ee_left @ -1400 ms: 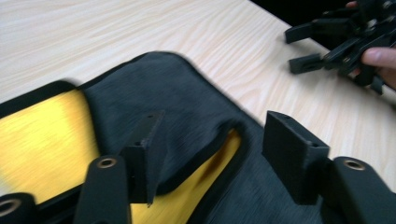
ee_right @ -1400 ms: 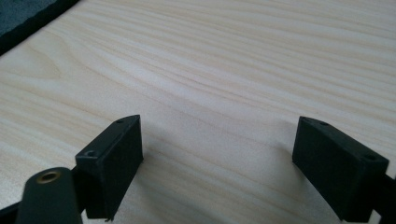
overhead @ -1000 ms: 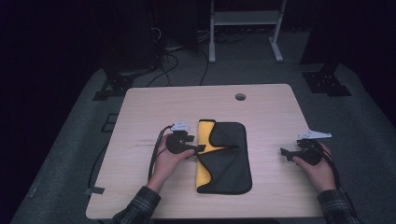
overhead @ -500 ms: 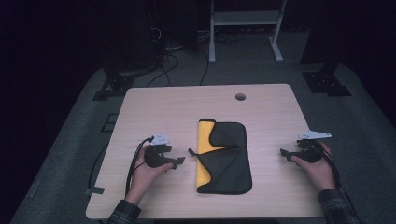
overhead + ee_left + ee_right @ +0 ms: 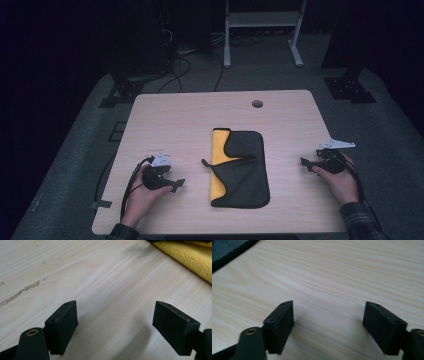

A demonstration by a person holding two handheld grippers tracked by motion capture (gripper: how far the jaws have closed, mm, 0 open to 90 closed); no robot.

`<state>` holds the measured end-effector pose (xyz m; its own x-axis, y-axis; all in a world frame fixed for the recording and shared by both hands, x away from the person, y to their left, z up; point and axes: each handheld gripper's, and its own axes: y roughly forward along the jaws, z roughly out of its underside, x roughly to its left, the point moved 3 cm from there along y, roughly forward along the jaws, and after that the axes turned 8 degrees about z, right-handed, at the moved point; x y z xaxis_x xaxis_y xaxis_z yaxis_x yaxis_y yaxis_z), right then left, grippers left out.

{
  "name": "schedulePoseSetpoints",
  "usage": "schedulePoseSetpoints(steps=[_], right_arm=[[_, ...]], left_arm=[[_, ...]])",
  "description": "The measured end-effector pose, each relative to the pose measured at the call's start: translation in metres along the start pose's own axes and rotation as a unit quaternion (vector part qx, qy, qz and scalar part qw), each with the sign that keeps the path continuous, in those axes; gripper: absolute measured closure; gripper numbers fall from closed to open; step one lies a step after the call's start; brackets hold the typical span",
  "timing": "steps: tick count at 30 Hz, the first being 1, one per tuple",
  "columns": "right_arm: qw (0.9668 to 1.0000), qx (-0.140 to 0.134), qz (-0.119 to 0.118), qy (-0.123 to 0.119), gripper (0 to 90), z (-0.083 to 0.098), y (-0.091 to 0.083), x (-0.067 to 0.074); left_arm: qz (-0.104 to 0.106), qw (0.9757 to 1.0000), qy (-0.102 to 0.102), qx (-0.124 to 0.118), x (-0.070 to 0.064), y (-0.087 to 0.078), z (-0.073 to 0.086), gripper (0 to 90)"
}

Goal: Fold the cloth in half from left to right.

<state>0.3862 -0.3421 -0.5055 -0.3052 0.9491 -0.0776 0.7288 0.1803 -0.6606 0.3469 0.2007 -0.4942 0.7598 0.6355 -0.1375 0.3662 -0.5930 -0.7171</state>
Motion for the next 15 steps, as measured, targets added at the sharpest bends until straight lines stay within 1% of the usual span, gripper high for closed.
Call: schedulePoseSetpoints(steps=[3, 5, 6, 7, 9, 10, 12, 15], right_arm=[[1.0, -0.001, -0.001, -0.006, 32.8, -0.002, -0.001, 0.002], [1.0, -0.003, -0.003, -0.009, 34.1, -0.003, -0.002, 0.003], [0.9999, -0.004, -0.009, -0.008, 36.4, -0.005, -0.002, 0.004], [0.9998, -0.005, -0.016, -0.007, 36.9, -0.006, -0.003, 0.005], [0.9996, -0.009, -0.026, -0.006, 38.7, -0.01, -0.005, 0.009], [0.9993, -0.013, -0.034, -0.006, 39.8, -0.012, -0.006, 0.011], [0.9989, -0.019, -0.04, -0.011, 42.2, -0.017, -0.008, 0.015], [0.9979, -0.027, -0.056, -0.017, 46.3, -0.025, -0.012, 0.023]], left_arm=[[0.0, 0.9999, 0.007, -0.007, 0.001, -0.002, 0.004, 17.5], [-0.003, 0.9998, 0.015, -0.011, 0.0, -0.002, 0.007, 15.6], [-0.006, 0.9996, 0.022, -0.015, 0.0, -0.002, 0.009, 14.1], [-0.008, 0.9994, 0.031, -0.015, 0.0, -0.002, 0.011, 12.2], [-0.005, 0.9989, 0.038, -0.026, 0.0, -0.001, 0.014, 7.8], [-0.004, 0.9989, 0.039, -0.025, 0.0, -0.001, 0.015, 7.0], [-0.001, 0.9991, 0.039, -0.017, -0.001, -0.001, 0.015, 2.7], [-0.002, 0.9992, 0.037, -0.013, -0.001, 0.0, 0.015, 0.0]])
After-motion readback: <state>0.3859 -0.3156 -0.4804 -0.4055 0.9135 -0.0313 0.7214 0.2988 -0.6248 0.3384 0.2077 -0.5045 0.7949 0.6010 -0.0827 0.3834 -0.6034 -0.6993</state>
